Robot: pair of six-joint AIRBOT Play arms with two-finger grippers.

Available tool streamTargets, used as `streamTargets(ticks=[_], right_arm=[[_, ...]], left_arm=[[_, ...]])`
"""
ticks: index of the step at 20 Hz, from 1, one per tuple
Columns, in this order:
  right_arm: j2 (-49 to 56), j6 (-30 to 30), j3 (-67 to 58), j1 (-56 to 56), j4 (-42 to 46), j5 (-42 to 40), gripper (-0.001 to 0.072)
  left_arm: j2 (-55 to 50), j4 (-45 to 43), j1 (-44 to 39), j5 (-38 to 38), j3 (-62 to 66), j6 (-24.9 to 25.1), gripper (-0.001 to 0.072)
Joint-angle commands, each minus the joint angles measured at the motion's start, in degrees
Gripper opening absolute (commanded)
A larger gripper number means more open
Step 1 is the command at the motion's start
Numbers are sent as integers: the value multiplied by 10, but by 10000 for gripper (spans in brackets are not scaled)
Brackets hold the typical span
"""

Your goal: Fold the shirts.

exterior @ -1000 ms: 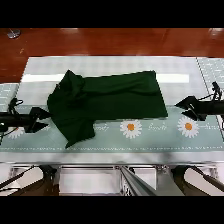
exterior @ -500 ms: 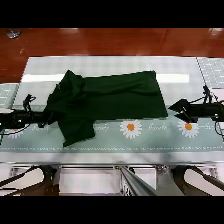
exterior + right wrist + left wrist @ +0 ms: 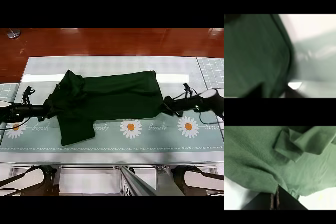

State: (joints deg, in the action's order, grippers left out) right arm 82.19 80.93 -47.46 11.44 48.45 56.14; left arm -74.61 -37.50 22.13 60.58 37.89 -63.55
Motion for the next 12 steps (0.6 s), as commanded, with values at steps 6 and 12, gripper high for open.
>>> streamTargets(ticks=[6, 12], right_arm=[[5, 31, -288, -54, 14, 102, 35], [-177, 80, -619, -54, 206, 181, 35]], left_arm=[[73, 116, -28, 59, 169, 5, 17], [169, 56, -2, 51, 590, -88, 17]])
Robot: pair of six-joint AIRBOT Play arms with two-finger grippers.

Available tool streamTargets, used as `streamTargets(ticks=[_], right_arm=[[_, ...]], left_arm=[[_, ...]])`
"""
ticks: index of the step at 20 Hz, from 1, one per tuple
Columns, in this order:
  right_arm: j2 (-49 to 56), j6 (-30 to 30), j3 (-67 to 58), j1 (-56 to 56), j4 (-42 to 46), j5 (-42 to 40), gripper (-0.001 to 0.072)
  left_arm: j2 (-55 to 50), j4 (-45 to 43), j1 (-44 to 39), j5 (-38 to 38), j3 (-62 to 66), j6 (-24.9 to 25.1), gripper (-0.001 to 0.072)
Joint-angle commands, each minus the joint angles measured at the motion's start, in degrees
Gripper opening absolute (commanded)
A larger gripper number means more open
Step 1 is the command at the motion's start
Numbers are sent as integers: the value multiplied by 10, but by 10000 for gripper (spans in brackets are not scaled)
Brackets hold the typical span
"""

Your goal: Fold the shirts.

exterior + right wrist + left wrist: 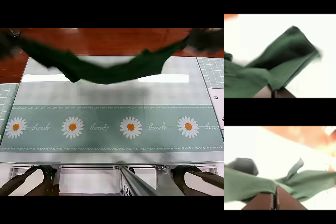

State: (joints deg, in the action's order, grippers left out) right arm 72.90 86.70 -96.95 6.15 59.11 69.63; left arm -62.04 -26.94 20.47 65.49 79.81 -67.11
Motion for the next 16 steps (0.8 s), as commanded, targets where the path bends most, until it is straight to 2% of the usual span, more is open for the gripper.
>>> streamTargets(ticks=[1, 3, 6, 10, 13, 16], right_arm=[[-129, 25, -127, -1, 125, 55, 36], [-214, 31, -127, -1, 161, 89, 35], [-323, 31, -127, -1, 167, 115, 36], [-408, 46, -127, -1, 203, 155, 36], [-419, 50, -124, -1, 224, 217, 36], [-418, 57, -64, -1, 219, 229, 36]], left_arm=[[68, -108, 30, 10, 219, -75, 17], [127, -218, 56, 23, 274, -104, 17], [224, -344, 57, 33, 288, -132, 17], [320, -541, -64, 66, 288, -170, 17], [337, -620, -164, 115, 286, -196, 17], [330, -633, -195, 150, 216, -205, 17]])
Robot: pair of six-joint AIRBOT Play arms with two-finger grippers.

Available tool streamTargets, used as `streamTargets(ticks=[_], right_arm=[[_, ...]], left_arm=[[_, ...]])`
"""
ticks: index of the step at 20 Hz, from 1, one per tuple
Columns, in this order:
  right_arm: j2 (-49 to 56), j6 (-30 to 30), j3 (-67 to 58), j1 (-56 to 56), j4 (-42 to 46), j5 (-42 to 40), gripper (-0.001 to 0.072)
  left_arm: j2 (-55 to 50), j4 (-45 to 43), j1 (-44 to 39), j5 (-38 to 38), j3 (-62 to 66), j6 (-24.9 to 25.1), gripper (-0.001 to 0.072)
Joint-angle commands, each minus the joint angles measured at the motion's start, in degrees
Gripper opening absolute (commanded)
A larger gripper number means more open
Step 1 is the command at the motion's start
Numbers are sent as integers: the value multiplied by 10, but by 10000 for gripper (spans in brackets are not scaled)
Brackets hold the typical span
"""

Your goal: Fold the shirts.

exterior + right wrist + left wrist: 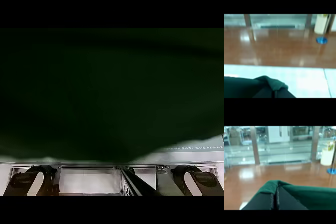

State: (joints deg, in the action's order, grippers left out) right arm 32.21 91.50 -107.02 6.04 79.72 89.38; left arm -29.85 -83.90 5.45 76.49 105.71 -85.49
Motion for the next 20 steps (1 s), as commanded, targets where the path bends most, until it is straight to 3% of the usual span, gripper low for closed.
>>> streamTargets(ticks=[1, 5, 9, 12, 14, 17, 20], right_arm=[[-10, 9, 74, 0, 7, 29, 36], [15, -5, 263, 0, -37, -55, 36], [139, -16, 379, 0, -47, -211, 36], [286, -43, 378, 0, -97, -307, 35], [390, -51, 352, 0, -125, -364, 35], [558, -42, 220, 0, -141, -365, 35], [680, -19, 80, 0, -152, -321, 36]], left_arm=[[4, -63, -44, 39, -82, -32, 17], [-41, -61, -44, -38, -271, -77, 17], [-159, -55, -44, -176, -383, -109, 18], [-282, -21, -44, -270, -383, -109, 18], [-360, -14, -44, -355, -378, -135, 18], [-469, 0, -44, -414, -330, -190, 18], [-541, 55, -44, -403, -275, -192, 18]])
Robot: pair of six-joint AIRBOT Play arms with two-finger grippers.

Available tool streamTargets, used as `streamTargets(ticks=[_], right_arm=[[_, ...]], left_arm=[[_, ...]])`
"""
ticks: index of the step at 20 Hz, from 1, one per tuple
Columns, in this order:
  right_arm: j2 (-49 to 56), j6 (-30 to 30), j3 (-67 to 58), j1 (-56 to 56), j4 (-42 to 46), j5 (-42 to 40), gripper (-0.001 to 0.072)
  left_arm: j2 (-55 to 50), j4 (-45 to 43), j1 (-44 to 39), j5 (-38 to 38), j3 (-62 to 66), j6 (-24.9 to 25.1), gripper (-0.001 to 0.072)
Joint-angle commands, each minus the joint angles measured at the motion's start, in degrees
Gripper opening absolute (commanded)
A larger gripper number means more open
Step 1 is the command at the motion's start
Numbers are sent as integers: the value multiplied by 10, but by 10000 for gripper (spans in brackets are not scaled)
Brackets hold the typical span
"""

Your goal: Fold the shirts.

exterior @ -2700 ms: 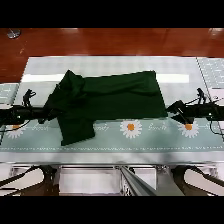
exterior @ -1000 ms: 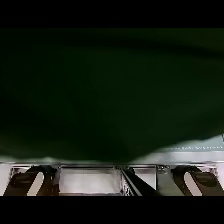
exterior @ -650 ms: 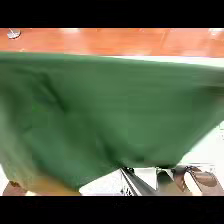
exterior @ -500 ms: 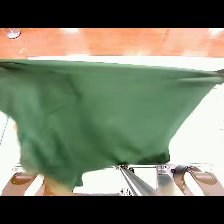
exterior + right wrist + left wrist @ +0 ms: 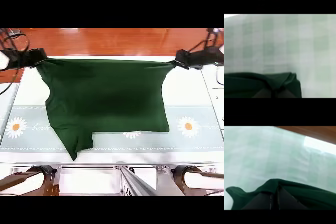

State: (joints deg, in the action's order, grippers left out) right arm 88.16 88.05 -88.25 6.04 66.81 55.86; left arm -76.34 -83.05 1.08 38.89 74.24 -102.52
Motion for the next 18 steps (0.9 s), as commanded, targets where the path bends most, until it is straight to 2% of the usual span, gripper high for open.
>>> streamTargets(ticks=[1, 2, 5, 6, 11, 12, 13, 14, 16, 18], right_arm=[[144, 17, -139, 0, -23, 44, 36], [153, 11, -151, 0, -21, 74, 36], [156, -33, -152, 1, 16, 179, 35], [162, -36, -152, 1, 42, 212, 35], [196, -25, -109, -2, 61, 238, 35], [203, -6, -103, -2, 62, 239, 64], [206, 9, -103, -2, 61, 251, 343], [203, -5, -106, 2, 61, 273, 619], [173, -13, -108, 17, 111, 316, 617], [96, 13, -48, 55, 167, 303, 616]], left_arm=[[-87, 57, 0, 2, 51, -22, 19], [-89, 56, 0, 36, 55, -18, 19], [-89, 55, -1, 179, 47, 108, 19], [-91, 55, -1, 200, 30, 123, 19], [-115, 55, 10, 224, -37, 120, 19], [-121, 57, 12, 242, -35, 117, 28], [-125, 57, 14, 269, -29, 116, 253], [-126, 55, 17, 302, -18, 118, 709], [-120, 50, 38, 378, 11, 137, 701], [-87, 50, 72, 426, -10, 151, 700]])
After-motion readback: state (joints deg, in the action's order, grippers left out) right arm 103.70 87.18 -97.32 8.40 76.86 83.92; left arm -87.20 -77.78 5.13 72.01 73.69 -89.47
